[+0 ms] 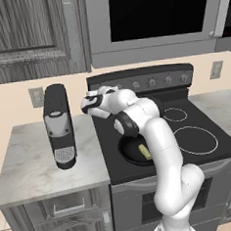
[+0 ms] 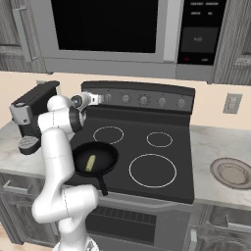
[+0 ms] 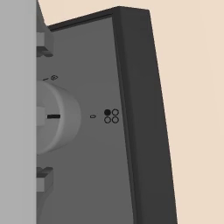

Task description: Pick up the butter stick and place it in the pan. Then turn on the burner for the pan.

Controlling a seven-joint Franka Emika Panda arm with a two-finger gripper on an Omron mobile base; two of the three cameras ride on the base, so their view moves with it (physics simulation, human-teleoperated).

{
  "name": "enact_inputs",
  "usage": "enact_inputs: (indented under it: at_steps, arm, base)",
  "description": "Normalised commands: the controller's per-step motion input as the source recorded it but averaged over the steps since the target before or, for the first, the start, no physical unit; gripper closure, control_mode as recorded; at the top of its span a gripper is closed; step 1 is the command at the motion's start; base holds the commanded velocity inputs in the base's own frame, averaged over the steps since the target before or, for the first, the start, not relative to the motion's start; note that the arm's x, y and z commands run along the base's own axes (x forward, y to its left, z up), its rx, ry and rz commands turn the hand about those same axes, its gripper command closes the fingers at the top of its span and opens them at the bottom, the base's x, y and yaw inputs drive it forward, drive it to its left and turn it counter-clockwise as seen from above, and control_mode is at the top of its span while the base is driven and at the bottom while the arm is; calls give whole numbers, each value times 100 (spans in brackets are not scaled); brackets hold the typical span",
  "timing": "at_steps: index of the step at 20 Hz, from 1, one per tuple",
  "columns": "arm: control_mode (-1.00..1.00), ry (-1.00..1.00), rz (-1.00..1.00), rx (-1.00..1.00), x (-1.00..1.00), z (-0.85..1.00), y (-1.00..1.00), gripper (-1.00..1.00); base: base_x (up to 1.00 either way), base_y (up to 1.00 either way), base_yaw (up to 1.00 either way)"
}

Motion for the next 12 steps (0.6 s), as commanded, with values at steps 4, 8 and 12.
enact_inputs:
  at_steps: [4, 8, 12]
  arm:
    - [-100, 0, 0, 0, 0, 0, 0, -100]
    - [-100, 0, 0, 0, 0, 0, 0, -100]
    - [-100, 0, 0, 0, 0, 0, -1, 100]
  base:
    - [0, 0, 0]
    - [0, 0, 0]
    - [0, 0, 0]
